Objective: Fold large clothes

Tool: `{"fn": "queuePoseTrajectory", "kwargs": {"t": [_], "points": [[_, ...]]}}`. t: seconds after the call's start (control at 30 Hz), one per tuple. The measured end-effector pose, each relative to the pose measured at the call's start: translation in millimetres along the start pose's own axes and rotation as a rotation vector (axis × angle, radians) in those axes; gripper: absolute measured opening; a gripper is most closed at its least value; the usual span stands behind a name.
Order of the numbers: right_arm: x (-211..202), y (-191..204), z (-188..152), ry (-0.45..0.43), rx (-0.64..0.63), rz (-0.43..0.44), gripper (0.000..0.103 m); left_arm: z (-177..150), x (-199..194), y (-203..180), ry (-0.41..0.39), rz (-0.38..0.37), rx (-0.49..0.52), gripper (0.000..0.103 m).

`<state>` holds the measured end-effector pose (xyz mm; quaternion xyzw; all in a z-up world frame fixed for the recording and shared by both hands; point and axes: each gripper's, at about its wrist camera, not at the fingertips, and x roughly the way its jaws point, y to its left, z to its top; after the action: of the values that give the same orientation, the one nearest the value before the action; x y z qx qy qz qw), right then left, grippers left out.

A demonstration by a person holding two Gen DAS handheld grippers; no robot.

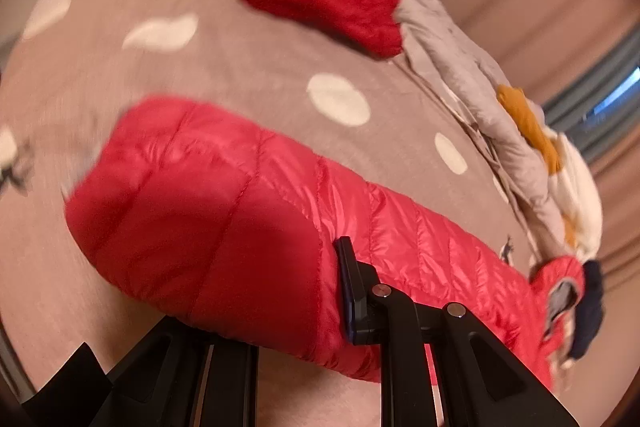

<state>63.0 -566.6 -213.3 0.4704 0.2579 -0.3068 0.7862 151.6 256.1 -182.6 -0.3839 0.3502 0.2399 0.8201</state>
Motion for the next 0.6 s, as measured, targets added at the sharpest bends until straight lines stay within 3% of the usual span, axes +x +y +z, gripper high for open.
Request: {"fn": "queuePoseTrajectory", "kwargs": {"t": [0.1,0.17,0.33,0.47,0.53,0.6], "points": [[-16.2,5.5,3.1,-0.038,-0.049,0.044,0.005,0.5,-1.7,-5.7,-0.019,0.011,0.04,0.018],[-15.1,5.3,1.8,-0.019,-0.059,0.049,0.007,0.3,2.8,-5.2,-0.005,0.022,0.037,0.018],[5.0,-20.5,-0.9,0.094,0.074,0.087,0.012,-1.1,8.9,-0.8,0.028,0.024,0.013,0.018],[10.6,-24.2,7.5,0.12,0.089,0.203,0.042,-3.1,5.2,1.2,0.02,0.017,-0.031,0.018],[12.1,-26.1,7.8,0.114,0.129,0.258,0.049,-4.1,5.2,-0.4,0.013,0.027,-0.03,0.018],[12.1,-23.8,6.9,0.122,0.105,0.267,0.049,-5.8,6.4,-2.9,0.011,0.051,-0.023,0.018]]}}
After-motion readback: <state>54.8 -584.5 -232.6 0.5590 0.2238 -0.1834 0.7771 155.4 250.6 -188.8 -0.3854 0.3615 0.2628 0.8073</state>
